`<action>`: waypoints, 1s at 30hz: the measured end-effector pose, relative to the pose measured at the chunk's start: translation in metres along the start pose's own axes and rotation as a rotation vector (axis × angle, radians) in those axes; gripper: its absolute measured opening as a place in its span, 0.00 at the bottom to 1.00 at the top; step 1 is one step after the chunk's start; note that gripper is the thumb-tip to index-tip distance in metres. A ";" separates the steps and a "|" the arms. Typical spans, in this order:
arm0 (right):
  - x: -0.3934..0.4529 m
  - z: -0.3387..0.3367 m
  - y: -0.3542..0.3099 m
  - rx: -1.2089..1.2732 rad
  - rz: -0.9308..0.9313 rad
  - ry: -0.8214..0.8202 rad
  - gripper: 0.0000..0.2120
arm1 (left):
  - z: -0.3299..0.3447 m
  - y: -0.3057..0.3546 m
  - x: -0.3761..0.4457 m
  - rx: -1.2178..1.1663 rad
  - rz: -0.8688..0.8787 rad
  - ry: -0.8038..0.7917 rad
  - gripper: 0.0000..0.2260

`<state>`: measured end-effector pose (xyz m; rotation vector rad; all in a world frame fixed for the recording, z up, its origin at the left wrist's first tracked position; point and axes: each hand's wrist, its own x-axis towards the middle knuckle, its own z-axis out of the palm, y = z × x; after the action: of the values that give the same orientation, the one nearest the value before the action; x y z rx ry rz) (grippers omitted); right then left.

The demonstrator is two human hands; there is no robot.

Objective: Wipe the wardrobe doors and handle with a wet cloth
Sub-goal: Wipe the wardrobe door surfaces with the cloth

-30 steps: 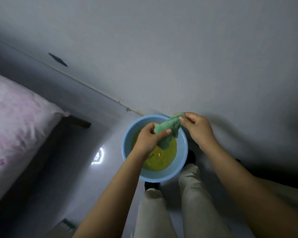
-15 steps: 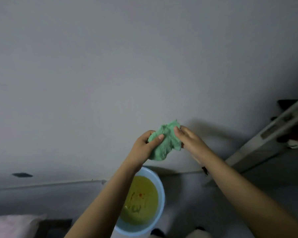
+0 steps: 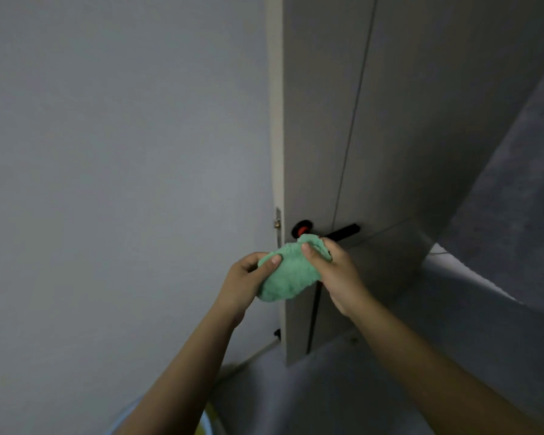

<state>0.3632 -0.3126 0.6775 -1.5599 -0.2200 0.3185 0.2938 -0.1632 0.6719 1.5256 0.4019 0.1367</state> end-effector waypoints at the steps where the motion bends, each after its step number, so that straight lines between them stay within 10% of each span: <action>1: 0.002 -0.007 -0.001 0.007 -0.005 0.039 0.04 | 0.010 0.000 0.004 0.002 0.008 0.009 0.10; 11: 0.021 -0.055 -0.006 -0.046 -0.006 0.281 0.02 | 0.064 0.031 0.087 0.123 0.163 0.198 0.35; 17: 0.034 -0.042 0.005 0.021 0.049 0.386 0.03 | 0.047 0.026 0.127 0.142 0.244 0.184 0.19; 30: 0.014 -0.023 0.026 0.221 0.137 0.516 0.07 | 0.037 0.027 0.137 0.138 0.198 0.200 0.18</action>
<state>0.3822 -0.3302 0.6501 -1.3890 0.3153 0.0362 0.4375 -0.1512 0.6757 1.6928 0.4251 0.4271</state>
